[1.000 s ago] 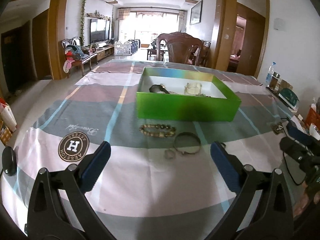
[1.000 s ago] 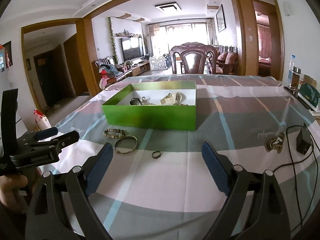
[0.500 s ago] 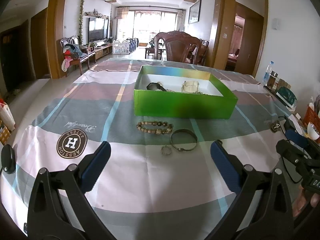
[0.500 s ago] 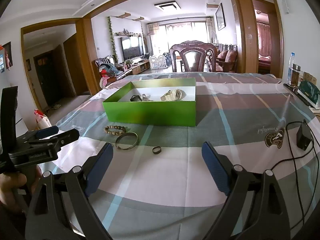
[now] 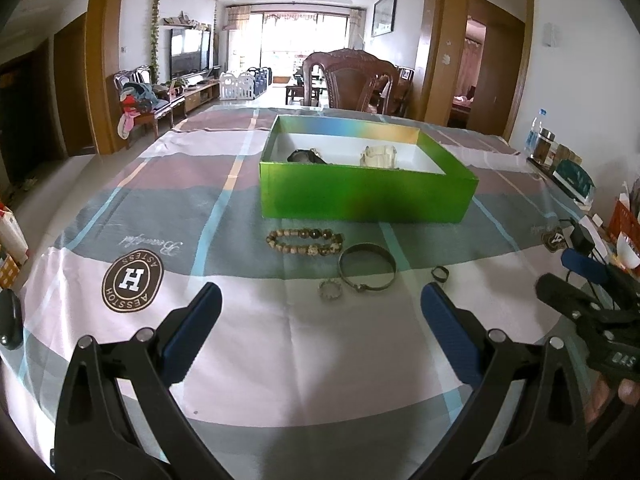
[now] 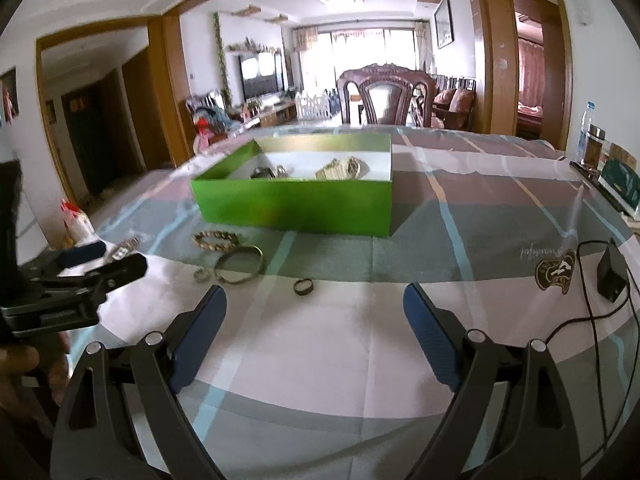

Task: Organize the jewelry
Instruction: 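Move the right tool to the black hair tie and left tool to the silver ring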

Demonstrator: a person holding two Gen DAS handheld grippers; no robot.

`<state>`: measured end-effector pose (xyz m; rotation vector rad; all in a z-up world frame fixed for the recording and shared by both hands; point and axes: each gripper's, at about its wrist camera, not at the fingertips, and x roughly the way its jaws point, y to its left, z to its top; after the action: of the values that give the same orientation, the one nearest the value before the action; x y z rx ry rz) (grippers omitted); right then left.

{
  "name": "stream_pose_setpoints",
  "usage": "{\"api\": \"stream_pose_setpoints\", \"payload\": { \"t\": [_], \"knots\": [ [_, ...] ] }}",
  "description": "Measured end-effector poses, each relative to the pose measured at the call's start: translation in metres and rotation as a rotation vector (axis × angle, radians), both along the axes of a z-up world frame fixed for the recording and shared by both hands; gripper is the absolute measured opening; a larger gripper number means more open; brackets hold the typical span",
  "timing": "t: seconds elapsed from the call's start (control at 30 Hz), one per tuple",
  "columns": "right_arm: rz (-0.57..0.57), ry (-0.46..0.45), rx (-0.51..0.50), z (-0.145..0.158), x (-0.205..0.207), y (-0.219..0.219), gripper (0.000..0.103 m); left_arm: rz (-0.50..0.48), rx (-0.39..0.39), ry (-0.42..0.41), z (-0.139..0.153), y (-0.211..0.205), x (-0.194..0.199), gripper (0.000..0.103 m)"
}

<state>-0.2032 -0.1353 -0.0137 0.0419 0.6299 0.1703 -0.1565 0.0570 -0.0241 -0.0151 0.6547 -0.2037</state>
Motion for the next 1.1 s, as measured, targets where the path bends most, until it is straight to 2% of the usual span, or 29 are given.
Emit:
{"api": "stream_pose_setpoints", "payload": {
  "t": [0.07, 0.17, 0.3, 0.43, 0.5, 0.8, 1.1],
  "knots": [
    [0.006, 0.026, -0.042, -0.004, 0.011, 0.005, 0.087, -0.008, 0.002, 0.009, -0.003, 0.000, 0.002, 0.099],
    [0.049, 0.095, -0.095, -0.015, 0.036, 0.018, 0.078, -0.010, 0.012, 0.024, -0.010, 0.001, 0.007, 0.099],
    [0.090, 0.191, -0.119, -0.036, 0.070, 0.030, 0.062, -0.009, 0.016, 0.049, -0.019, 0.003, 0.014, 0.099],
    [0.096, 0.233, -0.132, -0.048, 0.087, 0.036, 0.055, -0.008, 0.019, 0.071, -0.025, 0.008, 0.021, 0.099],
    [0.096, 0.254, -0.133, -0.053, 0.093, 0.037, 0.048, -0.003, 0.017, 0.076, -0.027, 0.009, 0.024, 0.099],
    [0.127, 0.264, -0.128, -0.061, 0.098, 0.038, 0.024, -0.005, 0.018, 0.104, -0.036, 0.011, 0.037, 0.099],
    [0.134, 0.257, -0.107, -0.060, 0.097, 0.039, 0.019, -0.021, 0.019, 0.128, -0.042, 0.007, 0.044, 0.099]
  ]
}}
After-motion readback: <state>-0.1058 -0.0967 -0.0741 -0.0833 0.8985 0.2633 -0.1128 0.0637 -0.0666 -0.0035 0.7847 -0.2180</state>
